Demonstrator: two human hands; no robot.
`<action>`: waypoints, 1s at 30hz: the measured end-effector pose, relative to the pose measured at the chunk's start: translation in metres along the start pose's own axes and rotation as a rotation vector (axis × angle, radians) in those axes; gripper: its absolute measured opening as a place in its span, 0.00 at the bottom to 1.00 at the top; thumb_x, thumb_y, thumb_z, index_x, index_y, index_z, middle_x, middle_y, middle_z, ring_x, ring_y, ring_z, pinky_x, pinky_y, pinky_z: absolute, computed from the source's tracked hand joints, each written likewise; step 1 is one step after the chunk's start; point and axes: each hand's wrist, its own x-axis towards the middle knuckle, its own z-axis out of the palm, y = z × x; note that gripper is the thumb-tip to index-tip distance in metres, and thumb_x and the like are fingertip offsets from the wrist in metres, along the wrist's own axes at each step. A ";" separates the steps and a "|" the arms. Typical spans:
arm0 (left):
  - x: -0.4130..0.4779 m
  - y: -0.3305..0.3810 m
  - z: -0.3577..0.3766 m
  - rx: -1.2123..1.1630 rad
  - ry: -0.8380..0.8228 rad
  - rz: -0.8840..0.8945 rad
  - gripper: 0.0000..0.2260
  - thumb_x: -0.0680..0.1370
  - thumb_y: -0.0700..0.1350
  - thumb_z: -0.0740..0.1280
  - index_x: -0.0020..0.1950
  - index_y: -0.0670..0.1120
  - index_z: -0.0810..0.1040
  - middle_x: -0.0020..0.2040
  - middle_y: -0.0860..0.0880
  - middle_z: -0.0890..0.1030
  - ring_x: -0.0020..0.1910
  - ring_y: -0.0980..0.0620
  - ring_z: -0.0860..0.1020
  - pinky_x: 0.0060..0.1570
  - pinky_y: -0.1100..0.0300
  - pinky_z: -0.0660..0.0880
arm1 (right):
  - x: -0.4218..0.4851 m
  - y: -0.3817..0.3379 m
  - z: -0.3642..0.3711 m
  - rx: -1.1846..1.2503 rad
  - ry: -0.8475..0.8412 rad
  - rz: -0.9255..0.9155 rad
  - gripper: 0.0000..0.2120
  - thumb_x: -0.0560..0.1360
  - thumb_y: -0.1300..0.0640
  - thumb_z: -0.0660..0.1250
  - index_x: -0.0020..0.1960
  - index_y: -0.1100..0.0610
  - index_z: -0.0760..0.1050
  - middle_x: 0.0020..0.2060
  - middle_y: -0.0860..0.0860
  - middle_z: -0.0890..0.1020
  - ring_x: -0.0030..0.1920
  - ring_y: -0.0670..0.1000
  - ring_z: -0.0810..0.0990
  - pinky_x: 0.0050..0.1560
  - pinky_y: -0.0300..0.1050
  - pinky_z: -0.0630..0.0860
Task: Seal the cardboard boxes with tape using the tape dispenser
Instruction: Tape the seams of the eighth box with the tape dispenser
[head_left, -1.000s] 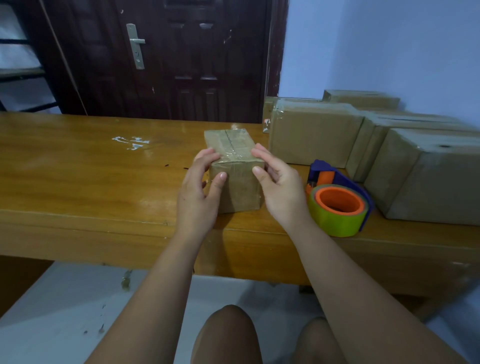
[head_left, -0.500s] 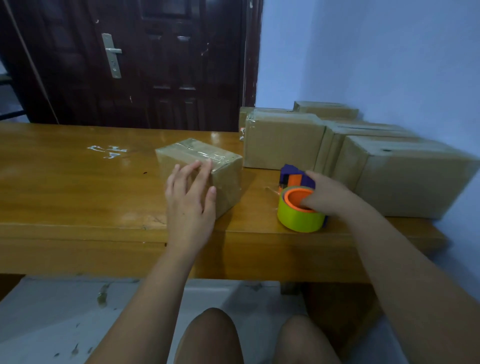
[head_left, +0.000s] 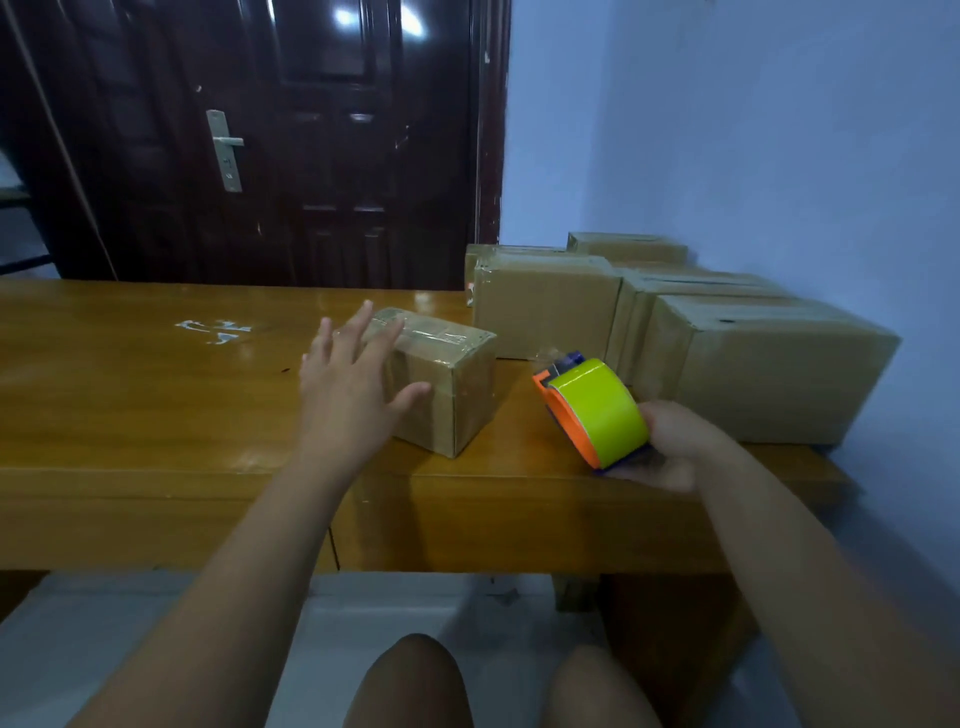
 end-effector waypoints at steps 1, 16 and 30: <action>0.003 -0.001 0.000 -0.012 -0.028 -0.028 0.32 0.73 0.62 0.65 0.75 0.57 0.59 0.78 0.52 0.51 0.76 0.43 0.47 0.73 0.42 0.51 | -0.005 0.003 0.000 0.064 -0.010 0.011 0.08 0.79 0.63 0.60 0.44 0.62 0.75 0.32 0.59 0.81 0.30 0.55 0.82 0.25 0.45 0.80; 0.004 0.064 0.024 -0.124 -0.051 0.113 0.20 0.80 0.44 0.61 0.72 0.55 0.66 0.69 0.54 0.67 0.65 0.45 0.64 0.63 0.55 0.66 | -0.048 0.016 -0.004 0.603 -0.151 -0.157 0.08 0.80 0.58 0.58 0.53 0.57 0.75 0.45 0.60 0.81 0.44 0.57 0.81 0.34 0.46 0.82; 0.032 0.116 0.067 -0.022 -0.023 0.179 0.21 0.81 0.37 0.56 0.72 0.53 0.64 0.68 0.52 0.72 0.59 0.47 0.65 0.43 0.59 0.68 | -0.063 0.015 -0.030 0.549 -0.186 -0.287 0.10 0.80 0.63 0.58 0.49 0.57 0.78 0.37 0.57 0.84 0.45 0.60 0.80 0.37 0.49 0.81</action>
